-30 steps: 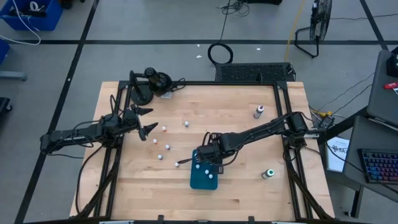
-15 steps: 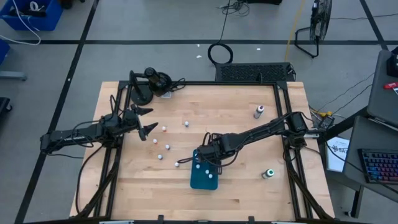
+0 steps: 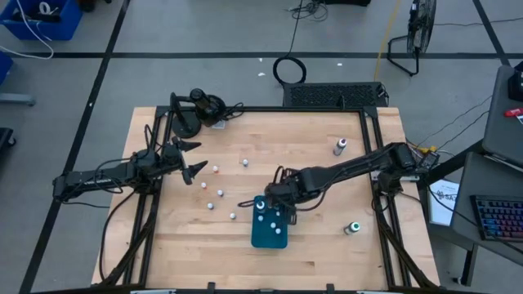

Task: Pick & Place food coloring
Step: Put the purple big food coloring bottle into the blue bin

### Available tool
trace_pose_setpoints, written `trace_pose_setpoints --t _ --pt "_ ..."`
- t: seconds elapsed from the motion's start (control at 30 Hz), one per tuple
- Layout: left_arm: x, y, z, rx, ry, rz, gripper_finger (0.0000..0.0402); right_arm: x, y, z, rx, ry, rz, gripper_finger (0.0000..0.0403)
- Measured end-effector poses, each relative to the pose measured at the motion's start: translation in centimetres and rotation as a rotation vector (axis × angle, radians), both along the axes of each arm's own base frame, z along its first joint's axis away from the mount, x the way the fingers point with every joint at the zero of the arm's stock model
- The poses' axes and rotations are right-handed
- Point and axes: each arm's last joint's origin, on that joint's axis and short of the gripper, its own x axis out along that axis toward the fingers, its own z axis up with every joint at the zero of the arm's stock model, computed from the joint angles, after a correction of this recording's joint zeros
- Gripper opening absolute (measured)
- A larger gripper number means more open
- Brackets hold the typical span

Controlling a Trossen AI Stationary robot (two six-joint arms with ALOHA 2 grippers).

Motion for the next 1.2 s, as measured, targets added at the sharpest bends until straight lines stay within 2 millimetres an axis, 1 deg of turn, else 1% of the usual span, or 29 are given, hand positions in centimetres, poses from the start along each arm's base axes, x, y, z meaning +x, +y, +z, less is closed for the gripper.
trace_pose_setpoints --t 0.1,0.2,0.37,0.47,0.6,0.77,0.83,0.9,1.03,1.2 --pt "0.0 0.0 0.0 0.0 0.0 0.0 0.039 -1.4 -1.0 2.0 -0.059 -0.011 -0.039 0.0216" --pt "0.0 0.0 0.0 0.0 0.0 0.0 0.039 -3.2 -2.7 4.0 -0.165 0.002 -0.14 0.0213" --pt "0.0 0.0 0.0 0.0 0.0 0.0 0.039 -6.5 -7.0 6.1 -0.24 0.108 -0.401 0.0214" --pt "0.0 0.0 0.0 0.0 0.0 0.0 0.039 -8.3 -9.8 6.9 -0.275 0.188 -0.549 0.0217" --pt "0.0 0.0 0.0 0.0 0.0 0.0 0.039 -10.0 -13.5 7.5 -0.291 0.246 -0.702 0.0219" --pt "0.0 0.0 0.0 0.0 0.0 0.0 0.039 -11.2 -17.4 7.6 -0.25 0.275 -0.818 0.0219" --pt "0.0 0.0 0.0 0.0 0.0 0.0 0.039 -11.7 -18.6 7.5 -0.218 0.285 -0.846 0.0219" --pt "0.0 0.0 0.0 0.0 0.0 0.0 0.039 -12.0 -19.7 7.1 -0.185 0.288 -0.858 0.0219" --pt "0.0 0.0 0.0 0.0 0.0 0.0 0.039 -13.4 -21.1 5.7 -0.145 0.341 -0.885 0.0219" --pt "0.0 0.0 0.0 0.0 0.0 0.0 0.039 -15.0 -22.1 3.5 -0.078 0.398 -0.912 0.0218"
